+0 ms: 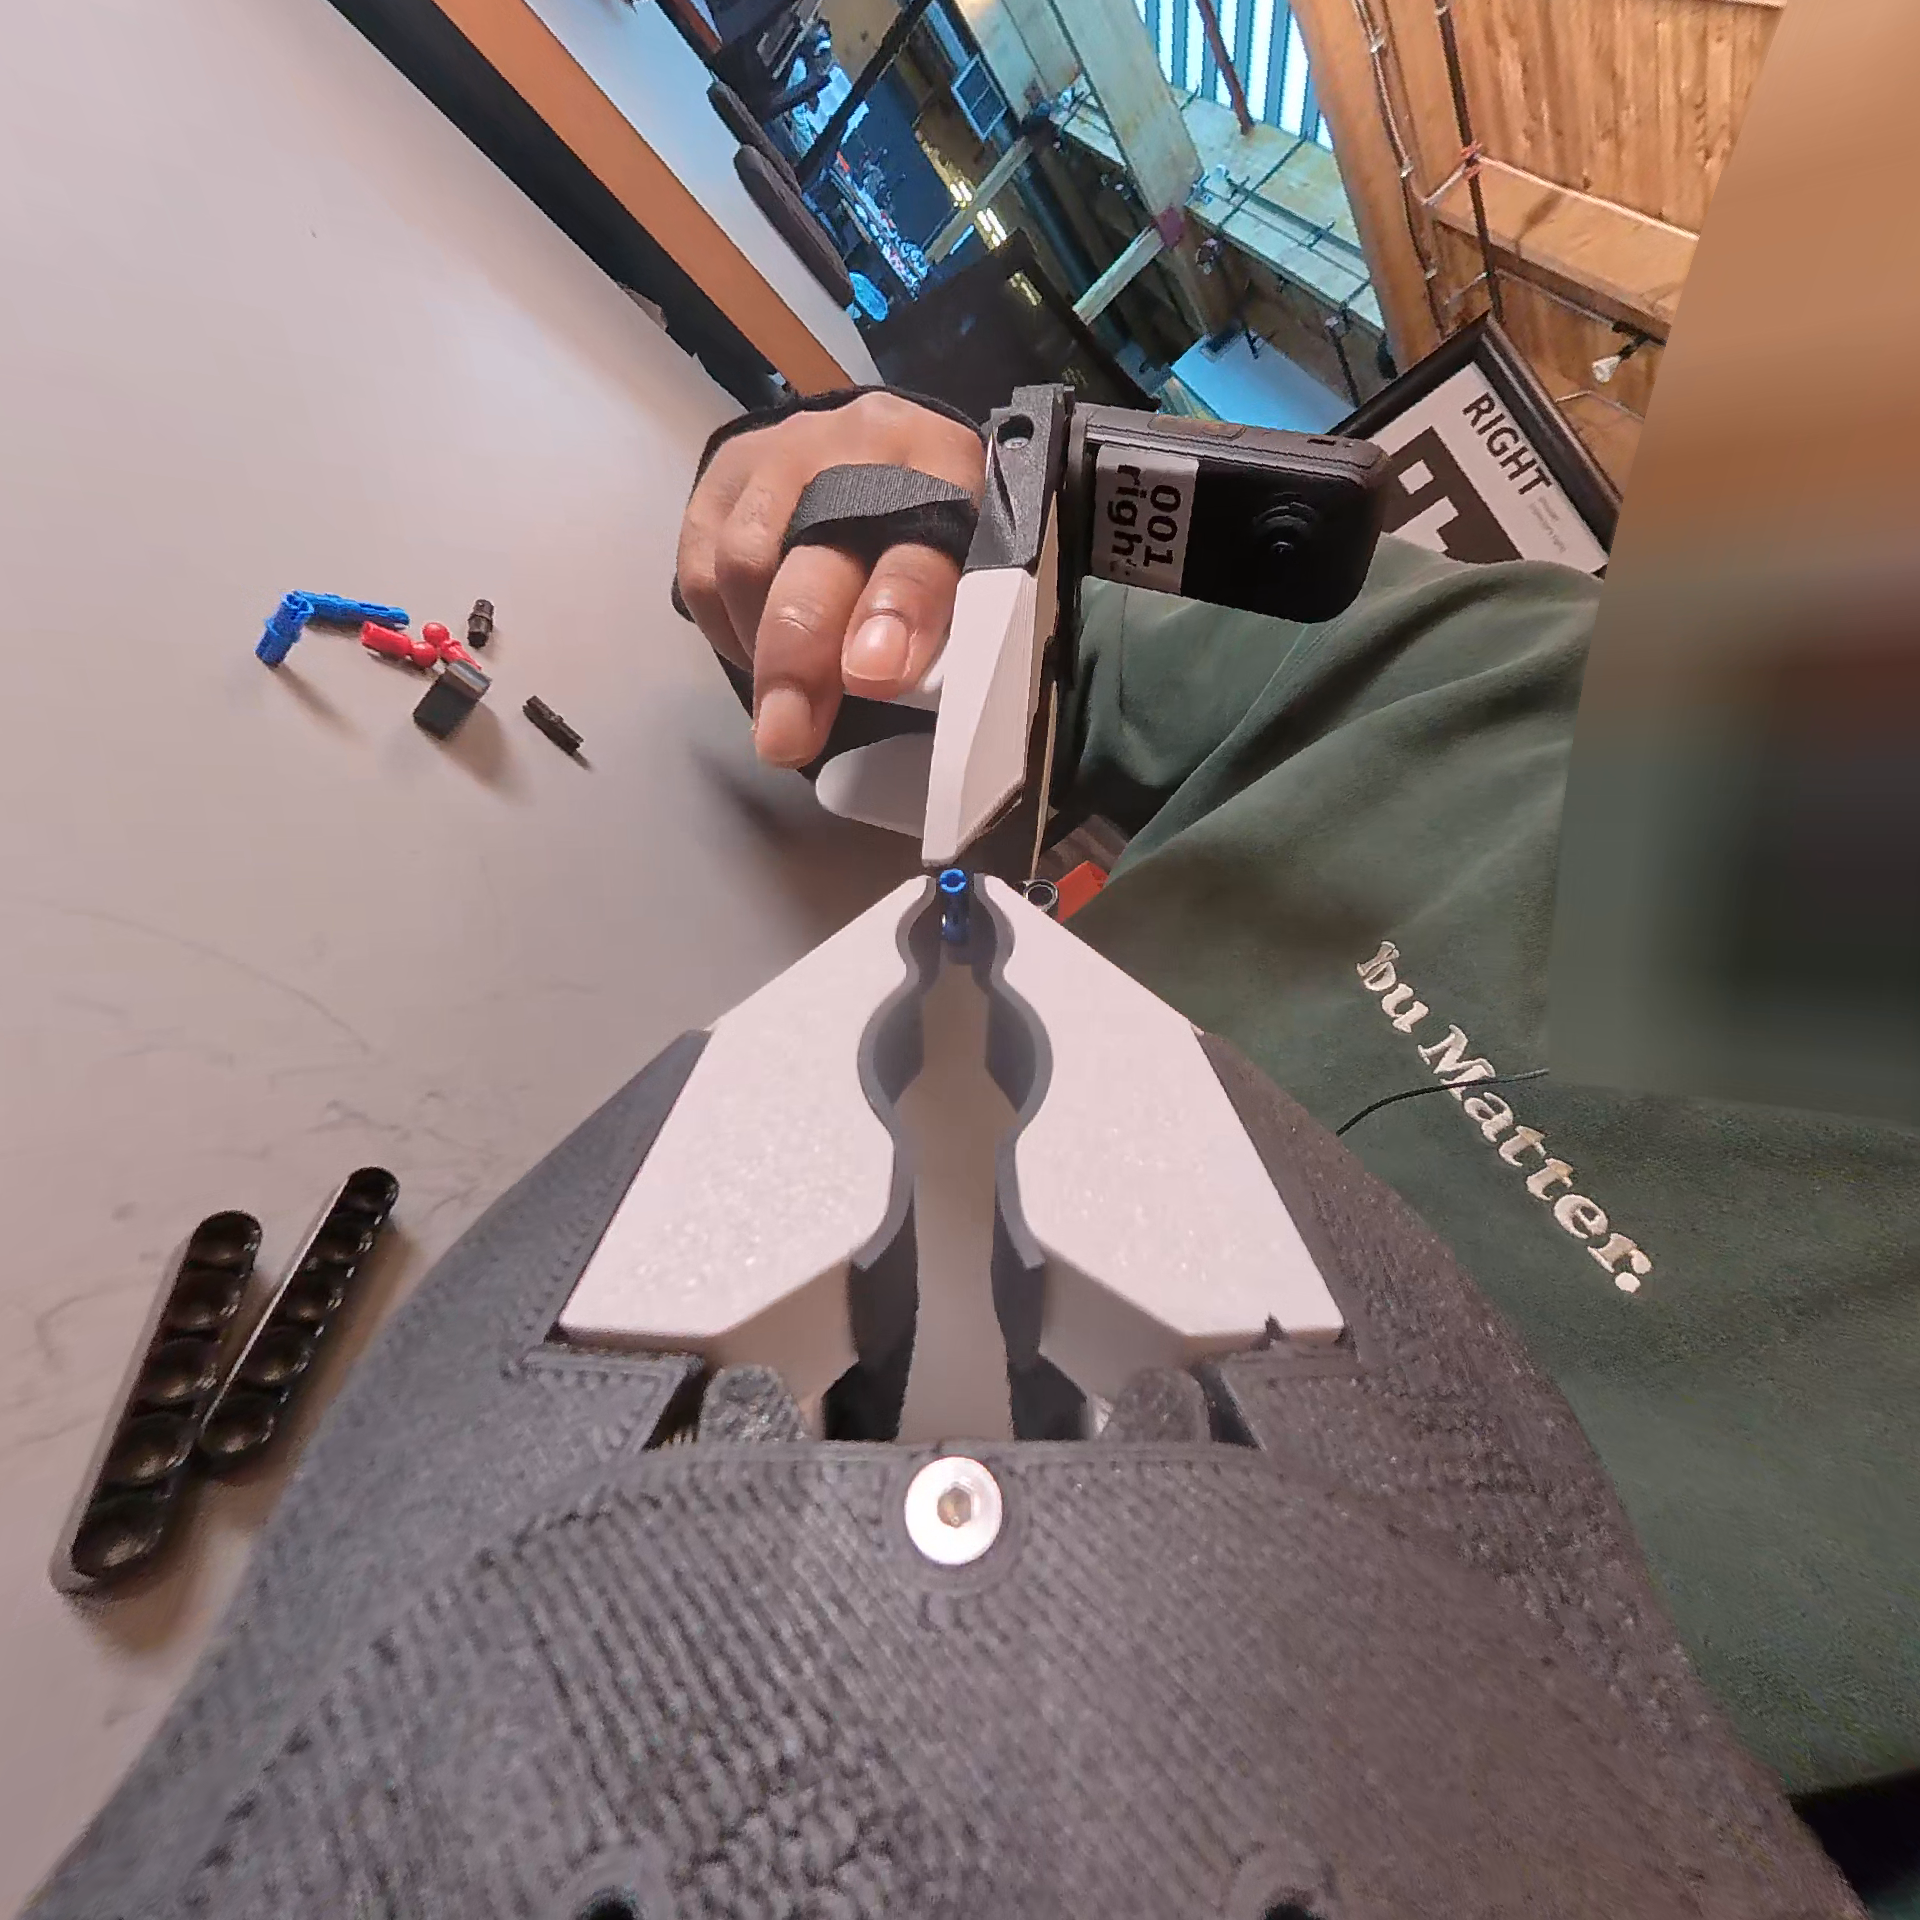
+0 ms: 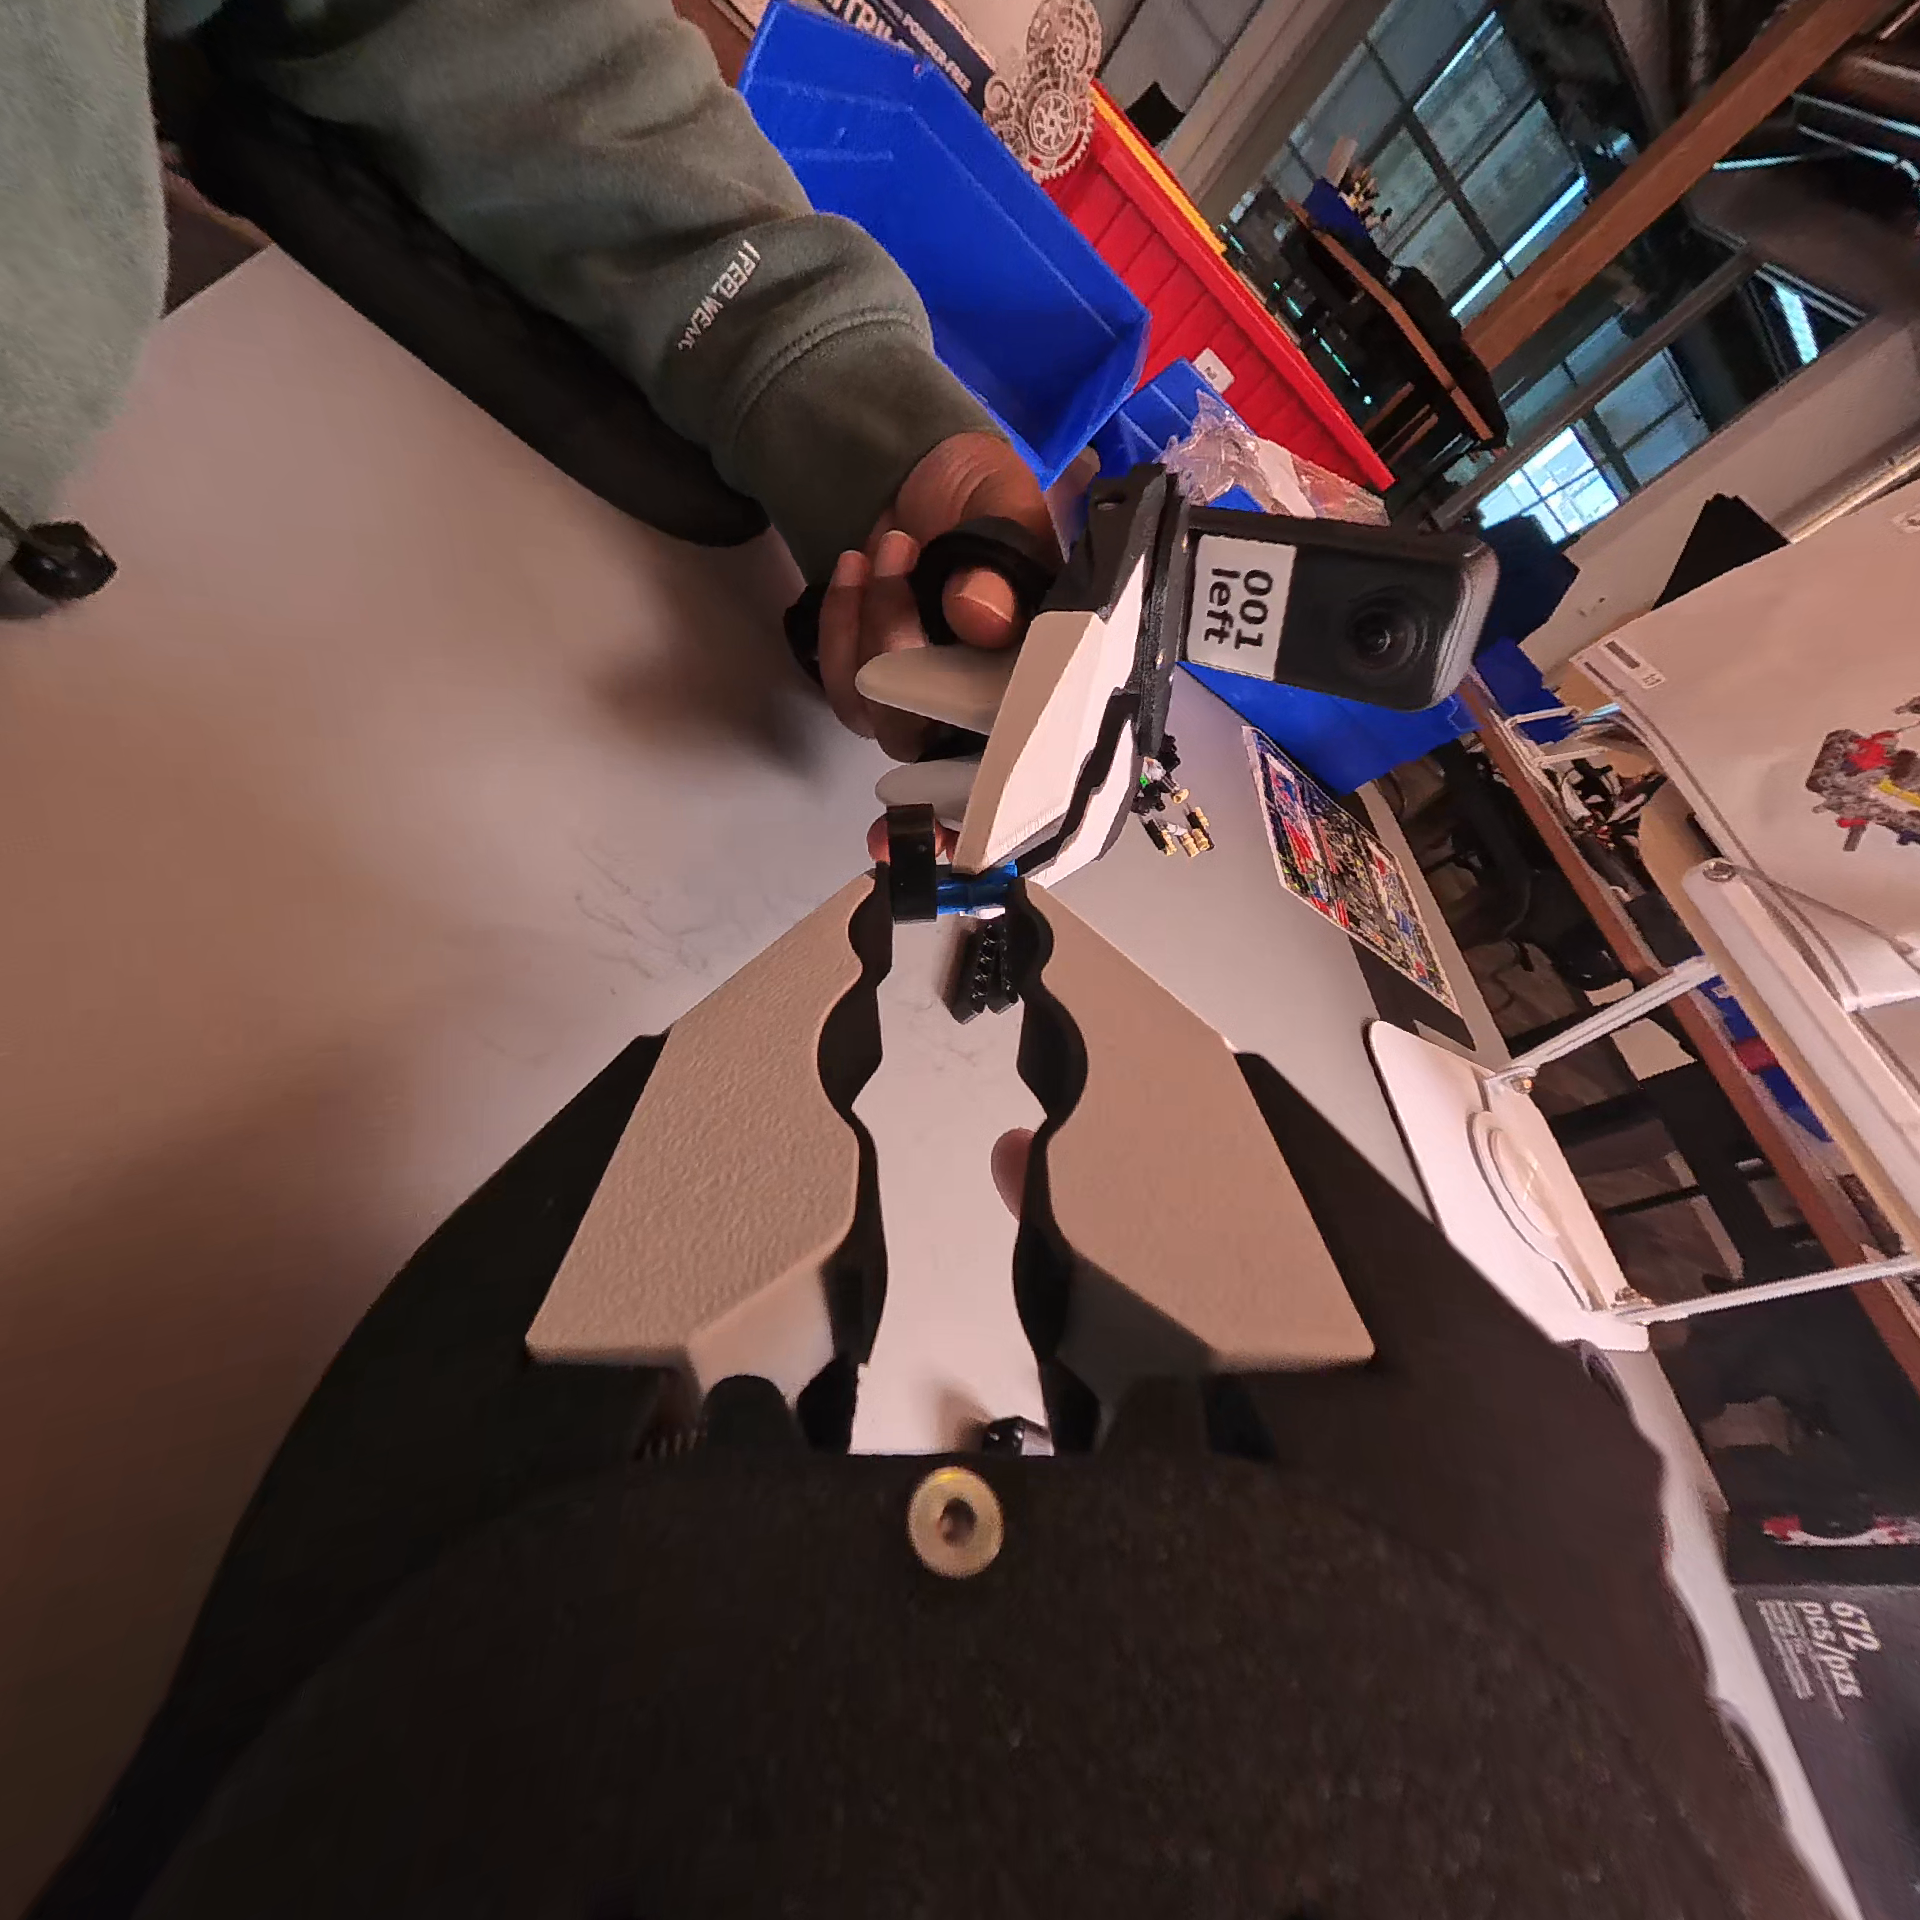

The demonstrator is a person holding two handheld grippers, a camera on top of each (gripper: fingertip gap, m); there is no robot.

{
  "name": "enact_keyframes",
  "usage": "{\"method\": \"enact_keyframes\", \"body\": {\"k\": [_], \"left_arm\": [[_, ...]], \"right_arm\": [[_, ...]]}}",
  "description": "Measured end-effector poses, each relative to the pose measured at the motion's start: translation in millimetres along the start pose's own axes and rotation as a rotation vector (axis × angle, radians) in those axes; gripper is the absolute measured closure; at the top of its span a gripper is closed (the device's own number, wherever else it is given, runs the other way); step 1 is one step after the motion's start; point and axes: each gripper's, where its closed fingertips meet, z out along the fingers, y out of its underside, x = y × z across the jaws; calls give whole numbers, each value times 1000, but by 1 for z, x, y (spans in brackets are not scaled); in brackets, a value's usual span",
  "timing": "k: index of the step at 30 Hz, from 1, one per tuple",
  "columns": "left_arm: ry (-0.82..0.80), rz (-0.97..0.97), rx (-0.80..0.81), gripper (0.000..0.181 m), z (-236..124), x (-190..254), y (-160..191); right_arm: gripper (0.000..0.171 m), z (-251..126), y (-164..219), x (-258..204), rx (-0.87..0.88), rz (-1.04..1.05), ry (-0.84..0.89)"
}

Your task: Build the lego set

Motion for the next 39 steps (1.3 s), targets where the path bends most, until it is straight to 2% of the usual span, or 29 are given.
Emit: {"method": "enact_keyframes", "body": {"k": [16, 20, 23, 25, 29, 32, 35, 39], "left_arm": [[29, 58, 93, 179, -1, 18, -15], [-140, 222, 144, 163, -13, 14, -28], [-302, 414, 146, 164, -20, 17, -37], [-407, 537, 104, 164, -18, 15, -35], [-525, 680, 55, 161, -9, 10, -32], [-570, 755, -14, 173, -7, 6, -24], [-634, 847, -51, 173, -8, 3, -22], [-665, 943, -44, 173, -7, 8, -24]], "right_arm": [[152, -6, -17, 14, 29, 31, 66], [153, -7, -9, 21, 37, 225, 44], [152, -8, -3, 29, 91, 500, 4], [152, -7, -1, 35, 110, 605, 5], [152, 3, 4, 26, 46, 565, -3], [152, 6, 7, 26, 6, 519, 30], [152, 6, 8, 27, -25, 446, 68], [152, 4, 3, 31, -29, 359, 119]]}}
